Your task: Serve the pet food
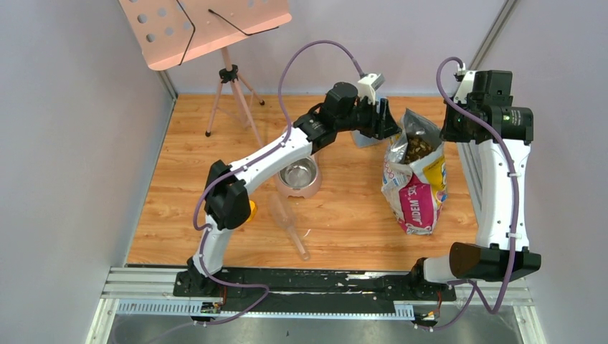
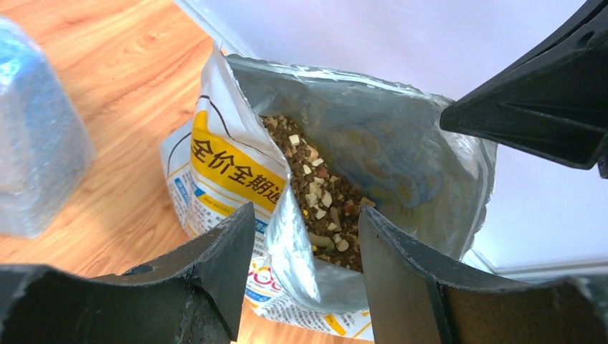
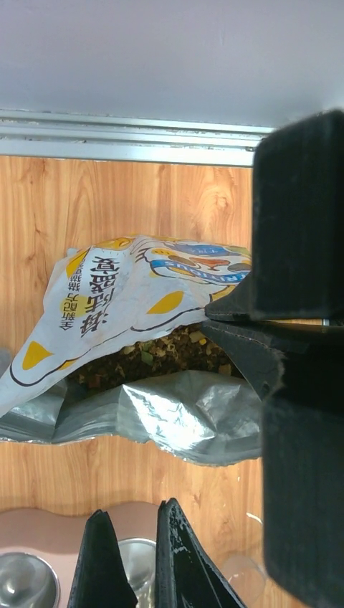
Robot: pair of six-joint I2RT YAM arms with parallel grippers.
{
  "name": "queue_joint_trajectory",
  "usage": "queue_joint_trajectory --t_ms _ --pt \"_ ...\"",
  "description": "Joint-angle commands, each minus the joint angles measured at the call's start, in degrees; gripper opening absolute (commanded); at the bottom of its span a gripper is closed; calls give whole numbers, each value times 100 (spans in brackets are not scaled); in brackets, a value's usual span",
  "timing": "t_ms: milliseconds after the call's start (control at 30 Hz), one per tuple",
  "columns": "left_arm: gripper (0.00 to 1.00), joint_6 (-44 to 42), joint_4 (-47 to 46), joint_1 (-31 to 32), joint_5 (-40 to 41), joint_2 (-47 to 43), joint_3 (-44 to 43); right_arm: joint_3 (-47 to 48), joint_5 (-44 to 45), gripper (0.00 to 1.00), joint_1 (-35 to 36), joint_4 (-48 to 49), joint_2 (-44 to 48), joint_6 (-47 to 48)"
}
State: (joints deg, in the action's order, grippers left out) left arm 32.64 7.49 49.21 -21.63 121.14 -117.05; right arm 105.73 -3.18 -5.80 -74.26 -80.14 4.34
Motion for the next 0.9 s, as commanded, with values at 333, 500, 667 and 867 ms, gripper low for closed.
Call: queue_joint_trajectory --t_ms 333,500,667,867 --pt "70 -517 379 220 -135 62 400 255 -523 0 0 953 263 -228" --pt "58 -382 208 166 -541 26 673 243 -539 0 0 948 253 -224" --pt "51 -208 184 114 -509 58 737 153 -580 0 0 949 256 -255" --pt "28 275 -533 46 -1423 105 860 -57 -572 0 0 1012 295 -231"
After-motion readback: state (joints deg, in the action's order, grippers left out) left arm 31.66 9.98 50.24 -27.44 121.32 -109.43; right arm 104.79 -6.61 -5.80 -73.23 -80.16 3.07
